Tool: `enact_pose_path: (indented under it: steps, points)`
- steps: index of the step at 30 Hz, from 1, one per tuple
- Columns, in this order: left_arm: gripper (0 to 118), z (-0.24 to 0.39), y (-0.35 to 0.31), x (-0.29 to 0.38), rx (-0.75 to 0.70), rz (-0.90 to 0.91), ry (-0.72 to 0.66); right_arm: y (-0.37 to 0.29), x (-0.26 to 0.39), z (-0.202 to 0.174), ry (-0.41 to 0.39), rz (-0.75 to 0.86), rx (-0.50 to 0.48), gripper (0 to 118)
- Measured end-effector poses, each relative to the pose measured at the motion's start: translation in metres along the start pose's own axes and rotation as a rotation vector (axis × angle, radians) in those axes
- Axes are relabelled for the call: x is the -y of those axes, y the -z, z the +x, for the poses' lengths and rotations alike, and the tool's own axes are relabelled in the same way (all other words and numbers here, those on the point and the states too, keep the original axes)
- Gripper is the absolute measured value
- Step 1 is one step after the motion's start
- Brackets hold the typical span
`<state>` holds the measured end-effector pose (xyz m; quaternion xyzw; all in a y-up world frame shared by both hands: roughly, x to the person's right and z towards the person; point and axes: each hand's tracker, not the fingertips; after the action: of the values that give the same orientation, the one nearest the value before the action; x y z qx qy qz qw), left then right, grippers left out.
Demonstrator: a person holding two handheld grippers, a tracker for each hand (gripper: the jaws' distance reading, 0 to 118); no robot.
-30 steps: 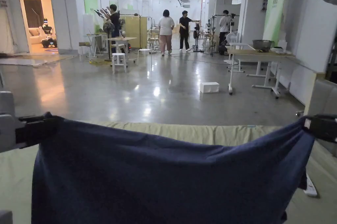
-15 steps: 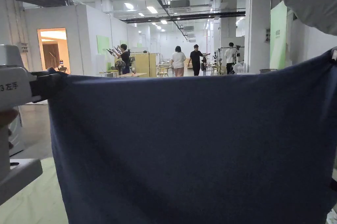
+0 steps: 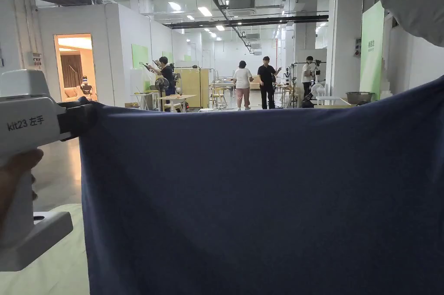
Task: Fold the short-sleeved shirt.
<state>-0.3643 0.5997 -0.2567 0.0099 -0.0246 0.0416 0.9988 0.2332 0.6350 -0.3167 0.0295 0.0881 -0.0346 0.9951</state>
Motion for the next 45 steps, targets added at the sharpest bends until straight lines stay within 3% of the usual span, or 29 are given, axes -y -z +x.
enact_pose_path:
  steps: [17,18,20,25,27,28,30,32,34,36,37,43,44,45]
  points:
    - [5,-0.005,0.097,-0.006,-0.001,-0.03,-0.014,0.048,-0.008,-0.029,-0.067,0.041,0.042,3]
    - [5,-0.008,0.104,-0.005,0.007,-0.034,-0.024,0.054,-0.008,-0.029,-0.097,0.079,0.04,3]
    - [5,-0.014,0.122,0.0,0.021,-0.054,-0.08,0.069,-0.003,-0.027,-0.076,0.054,0.042,3]
    - [5,-0.013,0.184,0.012,-0.063,-0.085,-0.032,0.132,0.006,-0.01,-0.102,0.054,0.077,3]
    - [5,-0.015,0.2,0.016,-0.058,-0.076,-0.07,0.147,0.005,-0.017,-0.172,0.094,0.108,3]
    - [5,-0.015,0.209,0.018,-0.075,-0.074,-0.089,0.156,0.009,-0.018,-0.14,0.065,0.099,3]
    - [5,-0.013,0.222,0.021,-0.14,-0.016,-0.064,0.171,0.011,-0.021,-0.164,0.081,0.116,3]
    - [5,-0.011,0.234,0.024,-0.165,0.007,-0.028,0.187,0.013,-0.025,-0.236,0.134,0.147,3]
    - [5,-0.015,0.251,0.024,-0.17,-0.056,-0.048,0.21,0.014,-0.022,-0.217,0.103,0.122,3]
    - [5,-0.016,0.264,0.026,-0.167,-0.061,-0.041,0.229,0.019,-0.02,-0.142,0.058,0.133,3]
    - [5,-0.014,0.269,0.03,-0.18,-0.064,-0.029,0.234,0.017,-0.021,-0.18,0.088,0.125,3]
    - [5,-0.015,0.292,0.047,-0.175,-0.087,-0.001,0.264,0.04,-0.022,-0.143,0.049,0.134,3]
    - [5,-0.014,0.294,0.051,-0.175,-0.09,0.007,0.265,0.043,-0.021,-0.175,0.08,0.137,3]
    - [5,-0.015,0.296,0.057,-0.17,-0.091,0.001,0.272,0.053,-0.018,-0.146,0.04,0.13,3]
